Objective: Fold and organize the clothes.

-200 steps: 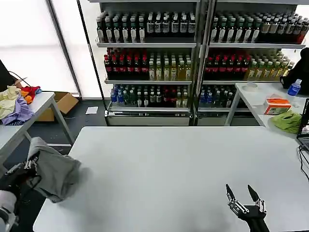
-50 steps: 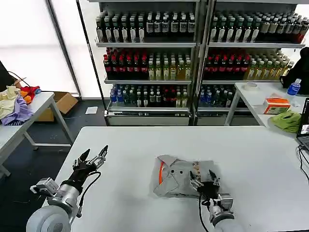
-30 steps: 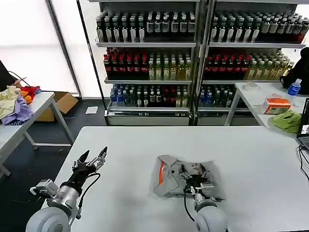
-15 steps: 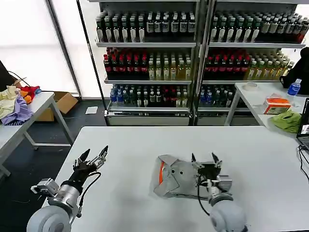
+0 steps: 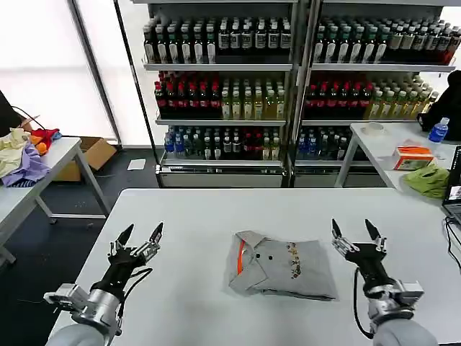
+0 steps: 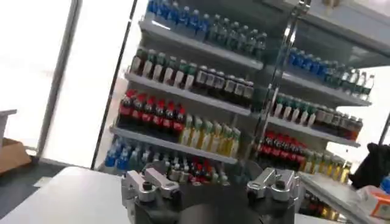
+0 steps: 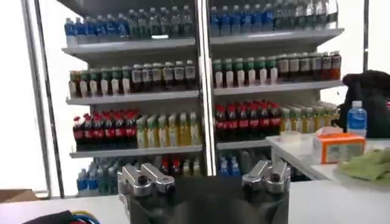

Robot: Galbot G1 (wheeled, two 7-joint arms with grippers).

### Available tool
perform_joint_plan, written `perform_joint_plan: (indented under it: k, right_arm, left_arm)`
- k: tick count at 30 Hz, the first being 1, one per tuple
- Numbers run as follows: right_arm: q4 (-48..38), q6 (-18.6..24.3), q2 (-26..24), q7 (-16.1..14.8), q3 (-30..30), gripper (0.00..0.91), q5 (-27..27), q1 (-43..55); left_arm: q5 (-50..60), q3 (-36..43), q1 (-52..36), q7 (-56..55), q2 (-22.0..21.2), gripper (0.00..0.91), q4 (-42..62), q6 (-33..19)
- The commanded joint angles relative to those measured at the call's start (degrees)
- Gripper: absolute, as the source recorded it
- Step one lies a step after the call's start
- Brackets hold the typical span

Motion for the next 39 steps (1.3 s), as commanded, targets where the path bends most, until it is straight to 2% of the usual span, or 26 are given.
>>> perform_joint_plan:
  k: [1, 5, 11, 18, 32, 39]
  right_arm:
    - [1.29, 7.70, 1.07, -8.49, 9.25, 0.907, 3.91, -13.44]
    - [0.79, 9.03, 1.31, -8.66, 7.15, 0.907, 1.77, -14.53]
    - [-0.02, 10.82, 2.73, -8.58, 4.20, 0.907, -1.55, -14.31]
    - [-0.99, 12.10, 2.62, -8.49, 3.90, 0.907, -1.61, -13.99]
    - [0.64, 11.69, 3.33, -8.55, 3.18, 0.907, -3.71, -13.43]
    - [-0.48, 11.55, 3.25, -8.24, 3.05, 0.907, -4.73, -12.00]
  left_arm:
    - [16.05, -0.83, 6.45, 6.68, -6.99, 0.907, -0.81, -7.94]
    - [19.39, -2.27, 7.72, 8.91, -8.06, 0.907, -0.24, -11.24]
    - [21.28, -5.06, 8.70, 14.66, -9.77, 0.907, -1.08, -11.53]
    - [24.19, -5.96, 9.94, 16.54, -12.36, 0.907, -0.90, -12.80]
    - [23.58, -8.35, 10.91, 16.60, -10.54, 0.907, -1.17, -12.74]
    - [22.07, -10.54, 10.17, 17.23, -10.99, 0.907, -0.79, -12.78]
